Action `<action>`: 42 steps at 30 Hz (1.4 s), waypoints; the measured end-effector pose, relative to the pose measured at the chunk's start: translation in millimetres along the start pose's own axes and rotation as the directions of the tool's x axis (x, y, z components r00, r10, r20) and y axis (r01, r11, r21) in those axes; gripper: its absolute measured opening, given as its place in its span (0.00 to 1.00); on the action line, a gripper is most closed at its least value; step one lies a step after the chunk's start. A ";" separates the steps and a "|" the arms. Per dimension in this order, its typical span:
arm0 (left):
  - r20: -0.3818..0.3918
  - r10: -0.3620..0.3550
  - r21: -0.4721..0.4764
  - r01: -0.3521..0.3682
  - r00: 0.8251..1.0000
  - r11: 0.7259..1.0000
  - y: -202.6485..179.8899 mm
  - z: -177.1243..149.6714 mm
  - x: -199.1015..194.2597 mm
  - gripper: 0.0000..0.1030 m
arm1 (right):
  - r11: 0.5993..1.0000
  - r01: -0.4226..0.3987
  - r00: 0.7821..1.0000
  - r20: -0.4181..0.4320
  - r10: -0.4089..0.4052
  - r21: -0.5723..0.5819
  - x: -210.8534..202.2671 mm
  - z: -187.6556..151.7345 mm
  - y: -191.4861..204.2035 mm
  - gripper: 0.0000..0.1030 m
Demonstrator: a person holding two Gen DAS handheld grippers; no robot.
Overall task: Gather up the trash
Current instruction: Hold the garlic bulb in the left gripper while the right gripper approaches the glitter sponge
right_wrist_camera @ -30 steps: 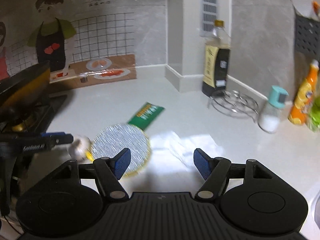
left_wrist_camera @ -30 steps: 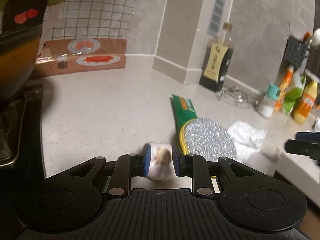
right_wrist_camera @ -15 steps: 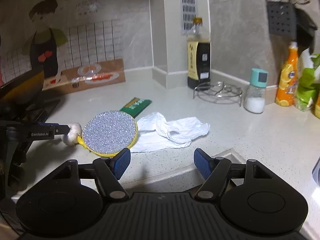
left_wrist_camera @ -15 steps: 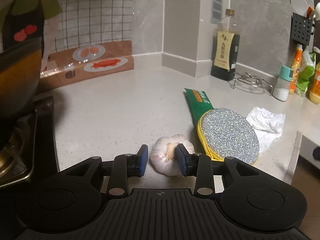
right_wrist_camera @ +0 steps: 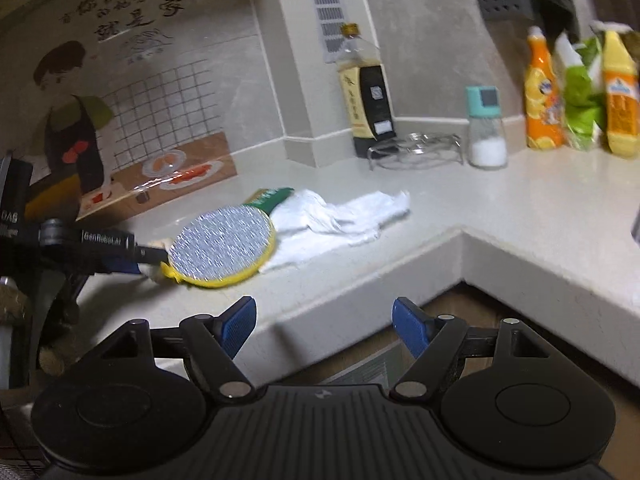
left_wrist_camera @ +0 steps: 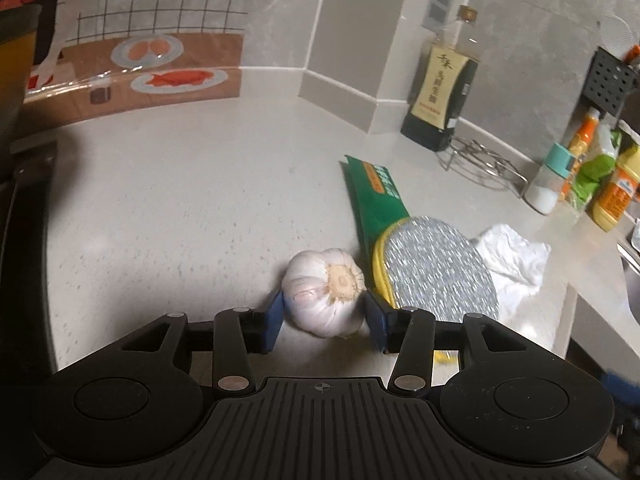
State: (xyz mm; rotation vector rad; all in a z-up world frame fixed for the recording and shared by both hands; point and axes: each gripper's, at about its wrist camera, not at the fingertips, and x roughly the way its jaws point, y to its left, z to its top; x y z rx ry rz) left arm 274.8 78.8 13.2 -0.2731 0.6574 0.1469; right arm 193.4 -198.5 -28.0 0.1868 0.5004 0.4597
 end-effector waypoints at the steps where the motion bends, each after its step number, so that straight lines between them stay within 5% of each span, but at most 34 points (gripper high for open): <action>1: 0.003 0.003 -0.012 -0.003 1.000 1.000 0.6 2.0 2.8 0.50 | 1.000 0.003 1.000 -0.004 -0.003 0.007 -0.1 -3.4 -2.1 0.74; 7: -0.006 -0.017 -0.050 0.017 1.000 0.999 3.7 6.2 5.1 0.46 | 0.994 0.088 0.996 0.016 -0.088 -0.060 -0.9 -16.4 0.3 0.74; 22: 0.124 -0.121 0.024 0.119 0.985 0.993 15.2 -69.0 -88.0 0.32 | 0.981 0.018 1.000 0.001 -0.019 -0.195 13.4 -11.1 51.0 0.75; 33: 0.087 -0.178 0.057 0.173 0.980 0.983 16.6 -66.1 -73.9 0.40 | 0.983 -0.088 0.996 -0.031 0.084 -0.163 38.2 3.8 86.5 0.76; 37: 0.095 -0.153 0.048 0.149 0.984 0.988 8.7 -58.4 -67.3 0.40 | 0.990 -0.088 0.996 -0.038 0.084 -0.109 44.5 3.4 82.0 0.60; 42: 0.075 -0.123 0.054 0.119 0.990 0.991 -1.6 -47.3 -52.0 0.45 | 0.992 -0.054 0.998 0.001 0.055 -0.113 35.3 0.7 70.4 0.60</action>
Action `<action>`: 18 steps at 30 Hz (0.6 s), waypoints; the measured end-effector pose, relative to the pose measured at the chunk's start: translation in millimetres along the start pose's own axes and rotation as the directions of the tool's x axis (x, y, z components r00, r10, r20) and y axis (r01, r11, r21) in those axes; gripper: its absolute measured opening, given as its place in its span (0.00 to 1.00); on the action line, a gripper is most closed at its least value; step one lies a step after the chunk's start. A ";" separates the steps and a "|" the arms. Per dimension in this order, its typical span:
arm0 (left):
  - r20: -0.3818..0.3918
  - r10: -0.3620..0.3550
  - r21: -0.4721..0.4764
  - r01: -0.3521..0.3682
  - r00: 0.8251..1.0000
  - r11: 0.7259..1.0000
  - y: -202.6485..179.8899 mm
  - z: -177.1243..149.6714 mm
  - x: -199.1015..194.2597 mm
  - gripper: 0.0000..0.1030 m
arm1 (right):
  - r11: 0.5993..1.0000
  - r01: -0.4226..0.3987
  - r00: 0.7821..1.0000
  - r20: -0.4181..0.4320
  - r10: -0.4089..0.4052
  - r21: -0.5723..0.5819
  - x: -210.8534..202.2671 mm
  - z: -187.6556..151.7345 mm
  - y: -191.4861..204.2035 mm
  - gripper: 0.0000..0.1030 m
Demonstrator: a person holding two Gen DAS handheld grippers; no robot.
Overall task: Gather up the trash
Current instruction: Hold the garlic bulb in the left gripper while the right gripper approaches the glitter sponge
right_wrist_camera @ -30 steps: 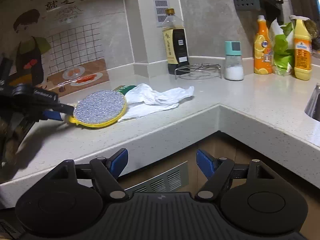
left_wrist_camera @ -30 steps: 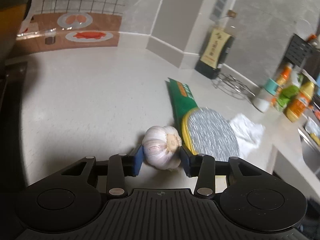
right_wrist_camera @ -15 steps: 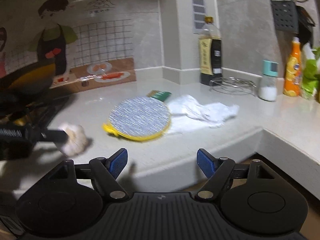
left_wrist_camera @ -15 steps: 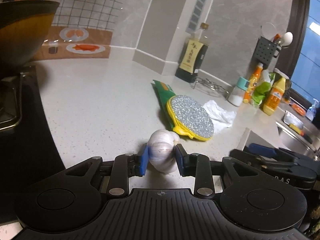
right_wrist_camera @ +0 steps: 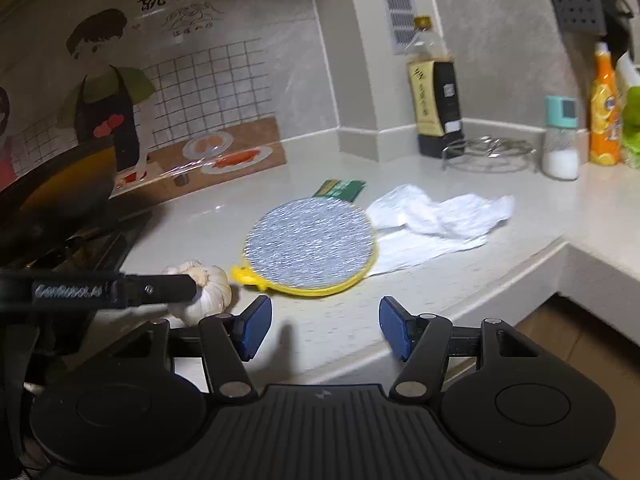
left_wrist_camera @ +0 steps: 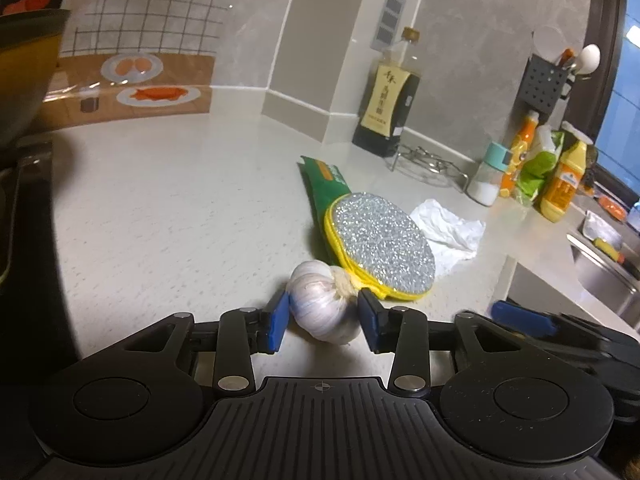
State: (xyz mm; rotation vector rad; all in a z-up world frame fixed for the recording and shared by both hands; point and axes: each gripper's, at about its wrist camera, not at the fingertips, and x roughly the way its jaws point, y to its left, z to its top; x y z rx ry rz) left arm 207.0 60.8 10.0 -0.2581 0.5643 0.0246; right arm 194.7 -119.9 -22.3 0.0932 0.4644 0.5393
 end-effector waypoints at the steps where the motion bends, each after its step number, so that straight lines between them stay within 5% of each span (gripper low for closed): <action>1: -0.008 0.011 0.006 -0.010 1.000 1.000 -2.3 1.4 3.7 0.46 | 1.000 0.004 1.000 0.007 -0.004 0.000 -2.4 -1.4 -2.9 0.60; 11: -0.084 0.080 0.033 -0.077 0.993 0.996 -17.9 9.3 34.7 0.52 | 0.998 0.059 0.998 0.029 -0.059 -0.015 -8.4 -19.9 -21.8 0.68; 18: -0.056 0.054 -0.006 -0.055 0.997 0.998 -14.8 7.7 31.7 0.51 | 0.996 0.086 0.995 0.061 -0.083 -0.035 -16.1 -28.7 -25.8 0.74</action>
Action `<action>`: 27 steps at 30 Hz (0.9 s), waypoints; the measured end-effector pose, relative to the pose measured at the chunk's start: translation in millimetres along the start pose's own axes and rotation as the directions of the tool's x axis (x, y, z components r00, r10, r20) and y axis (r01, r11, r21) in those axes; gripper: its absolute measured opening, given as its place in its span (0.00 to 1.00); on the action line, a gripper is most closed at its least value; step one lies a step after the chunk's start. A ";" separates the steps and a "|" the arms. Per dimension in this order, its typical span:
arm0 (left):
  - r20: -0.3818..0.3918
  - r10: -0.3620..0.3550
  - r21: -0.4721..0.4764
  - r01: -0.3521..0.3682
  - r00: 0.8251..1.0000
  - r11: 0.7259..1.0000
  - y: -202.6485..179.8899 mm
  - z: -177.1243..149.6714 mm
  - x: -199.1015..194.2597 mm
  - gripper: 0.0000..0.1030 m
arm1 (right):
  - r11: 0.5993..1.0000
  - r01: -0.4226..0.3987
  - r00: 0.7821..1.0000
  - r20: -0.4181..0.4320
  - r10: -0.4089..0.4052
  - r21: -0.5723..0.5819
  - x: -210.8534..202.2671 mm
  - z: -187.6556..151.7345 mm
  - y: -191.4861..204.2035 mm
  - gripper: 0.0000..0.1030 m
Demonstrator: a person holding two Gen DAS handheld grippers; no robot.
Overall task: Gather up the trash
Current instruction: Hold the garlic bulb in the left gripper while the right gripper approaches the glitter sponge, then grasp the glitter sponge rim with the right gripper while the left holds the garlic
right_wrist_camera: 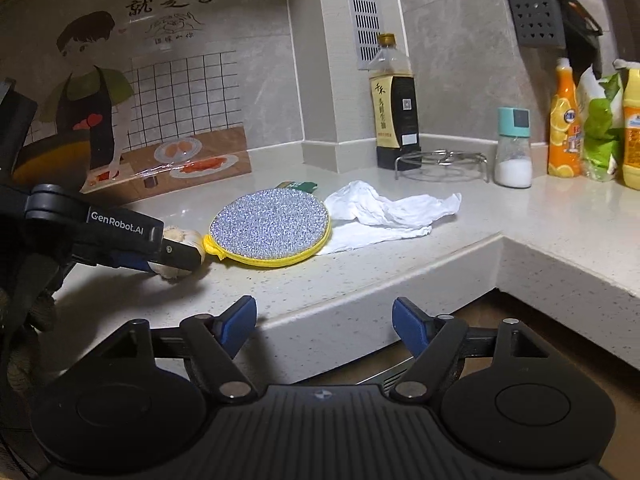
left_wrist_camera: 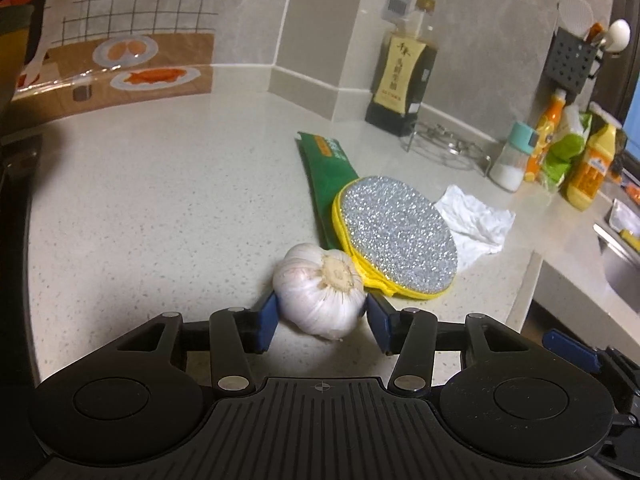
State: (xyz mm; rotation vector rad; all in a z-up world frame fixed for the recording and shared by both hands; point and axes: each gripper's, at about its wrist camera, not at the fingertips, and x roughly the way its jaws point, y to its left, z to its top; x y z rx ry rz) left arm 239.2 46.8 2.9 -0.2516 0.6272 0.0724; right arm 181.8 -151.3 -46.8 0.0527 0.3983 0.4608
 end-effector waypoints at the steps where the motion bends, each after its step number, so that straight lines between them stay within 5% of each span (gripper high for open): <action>1: 0.010 -0.007 -0.002 0.007 1.000 1.000 1.1 -1.7 -3.8 0.51 | 1.000 -0.001 1.000 0.000 0.001 0.001 -0.5 1.0 -0.8 0.74; 7: 0.065 -0.032 -0.035 0.035 0.997 0.999 24.4 -25.5 -40.4 0.48 | 0.999 -0.035 0.999 0.010 0.035 -0.026 2.3 22.2 8.3 0.79; 15: 0.145 -0.077 -0.048 0.085 0.986 0.995 54.5 -32.9 -71.0 0.41 | 0.996 -0.084 0.995 -0.065 0.082 -0.030 57.1 72.0 39.2 0.81; 21: 0.170 -0.146 -0.046 0.156 0.975 0.987 58.5 -38.3 -72.5 0.40 | 0.997 -0.016 0.981 -0.194 0.030 0.072 120.5 100.0 29.3 0.81; 27: 0.160 -0.201 -0.088 0.217 0.966 0.972 66.9 -41.1 -69.6 0.40 | 0.994 0.041 0.964 -0.264 -0.013 0.099 147.7 92.8 25.1 0.85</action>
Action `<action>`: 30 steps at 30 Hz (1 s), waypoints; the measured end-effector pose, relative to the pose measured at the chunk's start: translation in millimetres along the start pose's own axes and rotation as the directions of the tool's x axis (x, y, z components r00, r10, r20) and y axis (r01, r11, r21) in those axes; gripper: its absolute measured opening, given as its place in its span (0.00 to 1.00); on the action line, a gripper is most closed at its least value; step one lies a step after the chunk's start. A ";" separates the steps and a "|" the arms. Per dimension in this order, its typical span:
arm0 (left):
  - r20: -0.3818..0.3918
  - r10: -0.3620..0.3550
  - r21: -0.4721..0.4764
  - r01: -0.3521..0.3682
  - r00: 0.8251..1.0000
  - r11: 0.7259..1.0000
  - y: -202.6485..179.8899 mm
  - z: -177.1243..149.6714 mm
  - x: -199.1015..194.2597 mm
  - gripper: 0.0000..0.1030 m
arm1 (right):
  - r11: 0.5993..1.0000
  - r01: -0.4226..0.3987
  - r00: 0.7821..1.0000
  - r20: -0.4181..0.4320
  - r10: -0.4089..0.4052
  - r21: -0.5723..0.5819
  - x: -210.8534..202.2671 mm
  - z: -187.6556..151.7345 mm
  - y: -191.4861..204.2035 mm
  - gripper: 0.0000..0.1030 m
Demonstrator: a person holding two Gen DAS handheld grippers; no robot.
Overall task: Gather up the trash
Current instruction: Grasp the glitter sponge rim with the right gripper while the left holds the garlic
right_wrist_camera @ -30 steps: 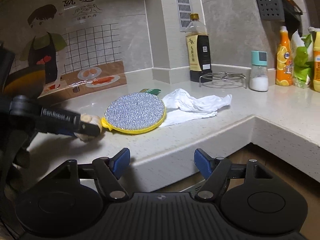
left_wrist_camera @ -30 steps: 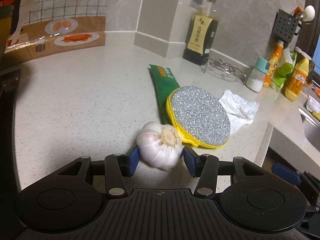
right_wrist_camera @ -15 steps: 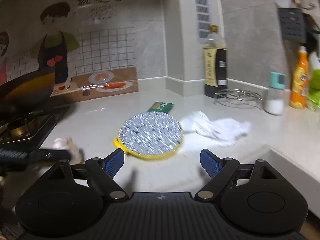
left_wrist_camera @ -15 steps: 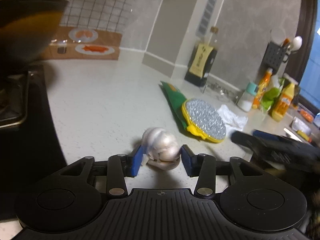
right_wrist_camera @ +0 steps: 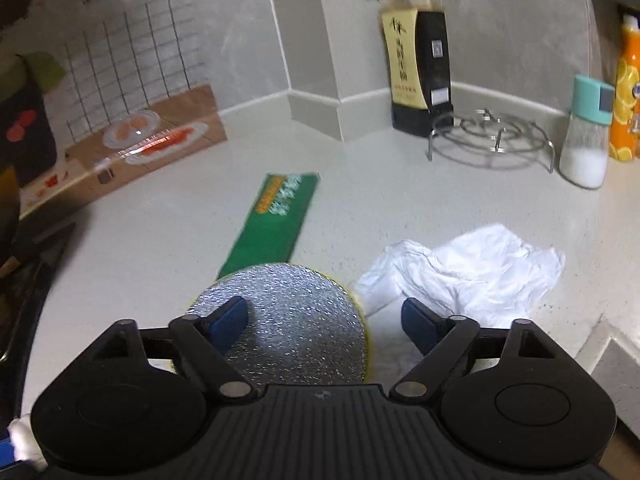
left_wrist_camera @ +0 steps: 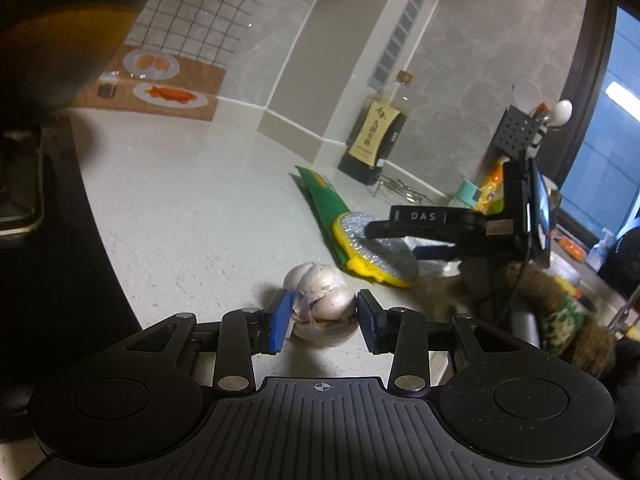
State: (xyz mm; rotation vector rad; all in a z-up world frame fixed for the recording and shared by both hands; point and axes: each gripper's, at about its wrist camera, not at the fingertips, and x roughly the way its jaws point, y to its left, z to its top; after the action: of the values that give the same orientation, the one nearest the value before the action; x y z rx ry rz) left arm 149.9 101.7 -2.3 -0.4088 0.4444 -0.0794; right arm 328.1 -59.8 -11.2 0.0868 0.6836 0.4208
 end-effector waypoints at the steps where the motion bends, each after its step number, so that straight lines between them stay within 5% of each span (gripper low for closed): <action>1: -0.001 -0.006 -0.008 0.006 1.000 1.000 1.5 -0.1 0.1 0.40 | 1.000 -0.002 1.000 0.000 0.002 0.008 0.2 -1.7 0.1 0.85; 5: -0.005 -0.032 -0.028 0.031 0.999 0.999 4.8 -0.3 -0.3 0.40 | 1.000 0.002 1.000 0.012 -0.001 -0.019 -6.4 -9.0 6.5 0.81; 7: -0.007 -0.044 -0.037 0.044 0.999 0.998 6.3 -0.1 -0.1 0.40 | 0.998 -0.009 1.000 0.015 0.009 -0.056 -16.2 -12.5 11.4 0.57; 13: -0.008 -0.052 -0.056 0.051 0.999 0.997 8.7 -1.5 -0.8 0.40 | 0.991 -0.003 0.999 0.038 0.008 -0.133 -55.0 -26.5 22.2 0.23; 30: 0.028 -0.096 -0.086 0.098 0.995 0.991 3.3 4.0 -15.2 0.35 | 0.993 -0.119 0.993 0.016 0.120 -0.018 -96.8 -77.5 3.0 0.17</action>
State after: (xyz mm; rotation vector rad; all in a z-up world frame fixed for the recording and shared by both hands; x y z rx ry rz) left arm 137.9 108.7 5.8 -0.5169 0.4052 -0.1491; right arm 211.0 -100.7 -13.2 0.1158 0.6604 0.5401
